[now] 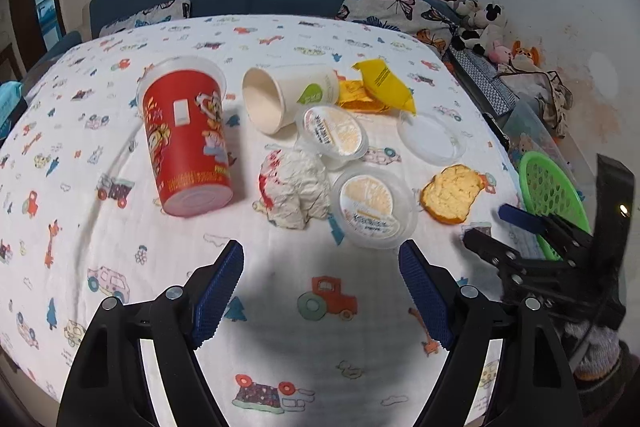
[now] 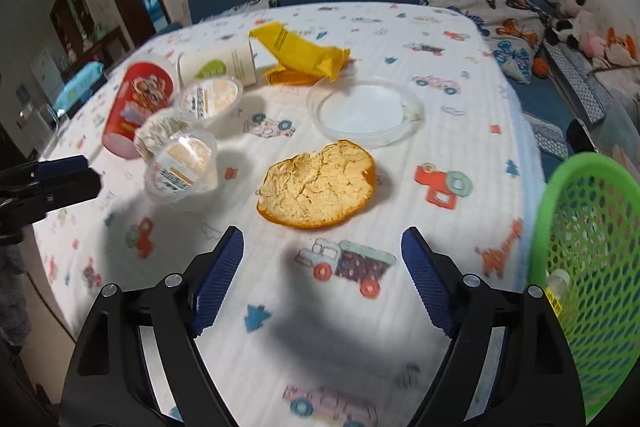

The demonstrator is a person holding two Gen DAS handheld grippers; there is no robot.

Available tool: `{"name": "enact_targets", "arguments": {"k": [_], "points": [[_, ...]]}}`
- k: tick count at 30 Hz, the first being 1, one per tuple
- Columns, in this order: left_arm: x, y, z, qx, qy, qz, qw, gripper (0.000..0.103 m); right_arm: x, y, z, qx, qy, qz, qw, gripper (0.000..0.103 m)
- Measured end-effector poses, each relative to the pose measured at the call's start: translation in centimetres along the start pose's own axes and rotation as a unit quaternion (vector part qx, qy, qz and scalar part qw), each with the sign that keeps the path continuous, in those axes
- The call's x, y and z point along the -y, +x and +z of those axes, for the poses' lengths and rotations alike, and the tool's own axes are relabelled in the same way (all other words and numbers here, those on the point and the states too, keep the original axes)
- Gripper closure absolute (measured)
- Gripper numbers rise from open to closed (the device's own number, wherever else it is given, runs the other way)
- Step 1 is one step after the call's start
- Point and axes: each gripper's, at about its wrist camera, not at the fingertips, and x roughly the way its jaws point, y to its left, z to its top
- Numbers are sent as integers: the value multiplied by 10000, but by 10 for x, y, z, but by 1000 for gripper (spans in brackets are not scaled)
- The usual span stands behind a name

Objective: Collect trash
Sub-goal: 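Move both tools back to the table toward the bread slice, then grasp the orange peel with the right gripper while the left gripper grasps a plastic tub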

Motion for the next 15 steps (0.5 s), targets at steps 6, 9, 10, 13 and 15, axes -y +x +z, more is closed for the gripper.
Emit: {"name": "enact_targets", "arguments": {"k": [6,9,10,13,15], "points": [[-2,8,-3,-91,-10,-119,9999,26,-3,21,7,-158,-163,-22,9997,21],[1,13,-4,-145,39,-170,9997,26,-2,25,10,-118,-187,-35,9997,21],[1,14,-4,-151,50,-188,9997,26,-1,26,12,-106,-184,-15,9998,21],[4,18,-3,-178,72,-232,9995,26,-2,28,14,-98,-240,-78,9996,26],[6,22,-2,-198,89,-259,9994,26,-4,28,14,-91,-308,-154,9994,33]]}}
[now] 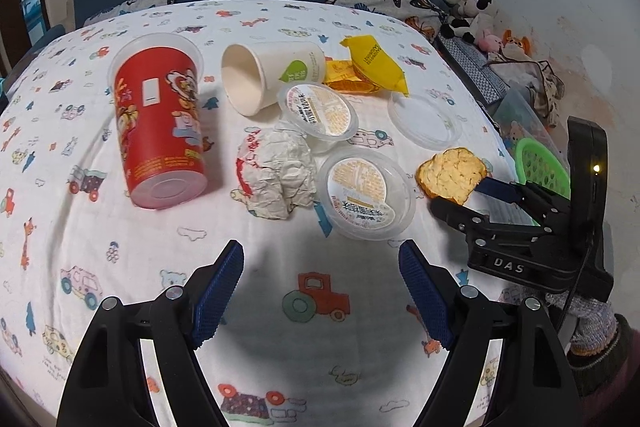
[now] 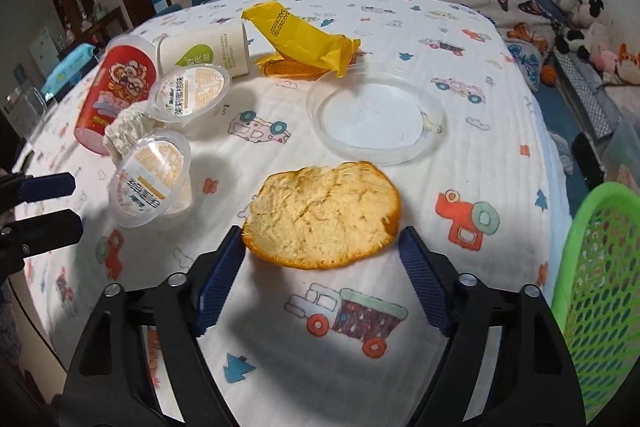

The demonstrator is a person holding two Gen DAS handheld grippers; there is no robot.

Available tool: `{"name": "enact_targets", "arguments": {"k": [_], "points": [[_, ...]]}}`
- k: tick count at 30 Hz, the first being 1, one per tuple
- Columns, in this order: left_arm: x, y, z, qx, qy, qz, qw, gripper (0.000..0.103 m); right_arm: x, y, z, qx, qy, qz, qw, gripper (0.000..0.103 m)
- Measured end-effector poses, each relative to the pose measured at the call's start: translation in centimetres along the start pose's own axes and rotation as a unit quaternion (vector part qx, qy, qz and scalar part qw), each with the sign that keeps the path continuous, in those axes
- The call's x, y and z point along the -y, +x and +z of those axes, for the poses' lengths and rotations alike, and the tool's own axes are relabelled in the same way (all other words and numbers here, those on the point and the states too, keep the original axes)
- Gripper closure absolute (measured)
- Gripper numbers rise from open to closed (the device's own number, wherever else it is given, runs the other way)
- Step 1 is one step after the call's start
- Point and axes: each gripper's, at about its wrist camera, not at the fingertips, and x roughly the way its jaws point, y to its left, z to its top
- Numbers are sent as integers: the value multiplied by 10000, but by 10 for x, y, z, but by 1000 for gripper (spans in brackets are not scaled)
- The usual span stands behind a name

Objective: Collect trash
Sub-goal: 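Grasp the orange peel with the right gripper while the left gripper grasps a plastic tub, then carry the orange peel and tub to the green basket and release the peel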

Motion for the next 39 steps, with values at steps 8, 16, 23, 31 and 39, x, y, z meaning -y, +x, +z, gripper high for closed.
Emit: {"name": "enact_targets", "arguments": {"k": [8,16,23,31,39], "points": [[11,11,3,-29,158,-34,9999,26,5,-10,-3,101,108,135,9998,46],[24,26,10,48,527,112,9985,26,13,-24,-11,192,305,176,9992,54],[36,39,12,67,747,232,9969,27,22,-36,-21,251,487,176,9983,55],[39,48,20,76,757,314,9966,32,27,-53,-29,341,613,181,9974,55],[46,43,18,148,784,295,9964,38,32,-69,-37,443,711,152,9964,56]]}}
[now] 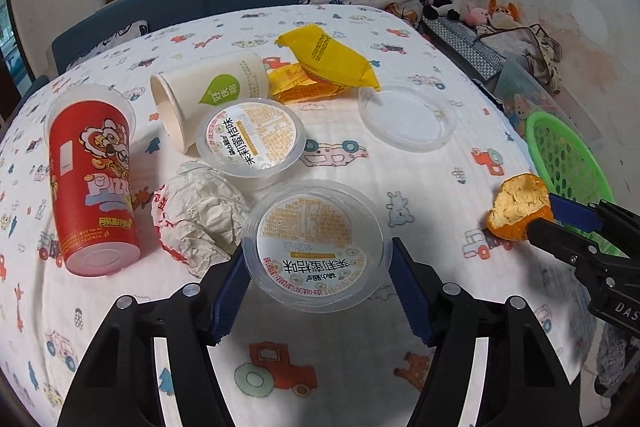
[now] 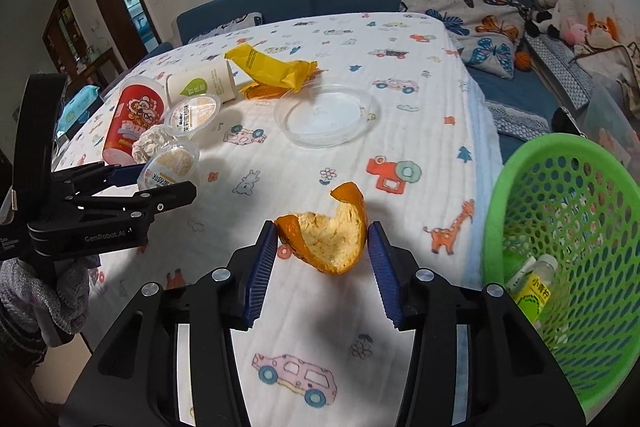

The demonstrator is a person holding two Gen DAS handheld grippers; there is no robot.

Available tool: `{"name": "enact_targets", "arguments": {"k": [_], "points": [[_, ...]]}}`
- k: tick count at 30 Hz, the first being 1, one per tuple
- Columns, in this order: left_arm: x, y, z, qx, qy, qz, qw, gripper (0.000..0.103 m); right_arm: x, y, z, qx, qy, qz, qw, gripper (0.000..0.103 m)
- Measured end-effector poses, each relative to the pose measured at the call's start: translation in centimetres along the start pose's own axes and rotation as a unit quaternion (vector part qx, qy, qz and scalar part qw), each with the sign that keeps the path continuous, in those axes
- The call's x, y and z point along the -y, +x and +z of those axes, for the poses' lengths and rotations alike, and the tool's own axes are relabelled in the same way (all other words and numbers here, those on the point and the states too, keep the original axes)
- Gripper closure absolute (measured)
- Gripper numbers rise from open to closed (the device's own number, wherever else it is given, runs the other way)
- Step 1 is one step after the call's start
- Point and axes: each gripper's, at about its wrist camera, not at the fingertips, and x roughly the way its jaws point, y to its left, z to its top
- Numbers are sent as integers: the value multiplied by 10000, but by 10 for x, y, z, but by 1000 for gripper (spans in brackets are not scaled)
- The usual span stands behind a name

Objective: Collect trash
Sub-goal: 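Carry the orange peel and tub to the green basket and release the peel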

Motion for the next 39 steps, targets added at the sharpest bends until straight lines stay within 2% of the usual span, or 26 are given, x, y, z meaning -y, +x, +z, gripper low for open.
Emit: {"name": "enact_targets", "arguments": {"k": [9,24,30,39], "points": [[13,-25,3,195,39,-326,9993,38,5,-16,-6,104,85,-46,9999,57],[45,-30,18,151,196,-699,9972,38,33,-48,-6,399,387,-262,9981,58],[64,-30,27,148,340,-870,9955,38,70,-72,-7,546,661,-678,9940,58],[115,-32,44,205,806,-1152,9898,38,130,-103,-27,567,1133,-1349,9827,58]]}}
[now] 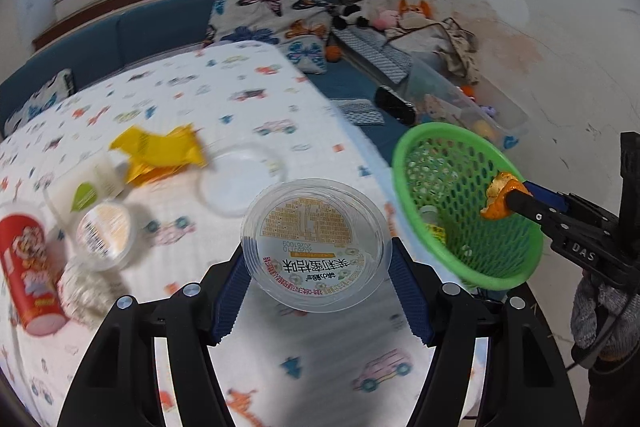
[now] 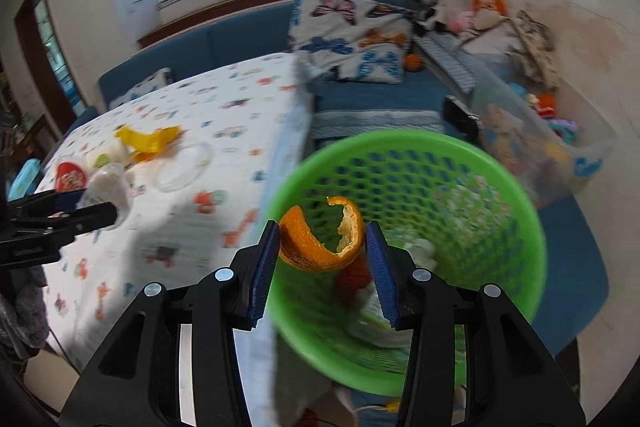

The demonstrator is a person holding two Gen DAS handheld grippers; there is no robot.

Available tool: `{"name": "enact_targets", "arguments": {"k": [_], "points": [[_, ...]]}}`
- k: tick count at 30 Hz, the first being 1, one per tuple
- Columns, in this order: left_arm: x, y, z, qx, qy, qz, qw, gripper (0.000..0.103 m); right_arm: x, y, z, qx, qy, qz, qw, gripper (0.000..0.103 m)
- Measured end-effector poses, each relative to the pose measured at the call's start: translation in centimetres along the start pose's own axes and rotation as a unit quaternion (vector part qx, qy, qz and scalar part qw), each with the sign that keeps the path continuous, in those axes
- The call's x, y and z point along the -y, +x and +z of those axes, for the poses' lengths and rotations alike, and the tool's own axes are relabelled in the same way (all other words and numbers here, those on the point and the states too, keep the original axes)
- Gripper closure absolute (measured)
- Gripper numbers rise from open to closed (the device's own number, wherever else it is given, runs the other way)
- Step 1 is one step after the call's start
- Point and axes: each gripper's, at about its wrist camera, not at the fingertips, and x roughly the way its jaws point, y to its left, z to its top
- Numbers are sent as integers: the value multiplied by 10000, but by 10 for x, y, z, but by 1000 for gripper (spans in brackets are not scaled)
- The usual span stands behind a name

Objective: Collect trash
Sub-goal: 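Carry the orange peel and tub to the green basket and release the peel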

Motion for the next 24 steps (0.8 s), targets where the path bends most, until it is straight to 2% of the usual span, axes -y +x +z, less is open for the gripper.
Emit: {"name": "enact_targets", "arguments": {"k": [12,24], "points": [[62,23,29,-96,457,-369,9982,38,57,-6,-20,-107,520,-494,9974,54],[106,54,45,-337,750,-577,9949,38,63,-24,-27,61,612,-554,9966,43]]}}
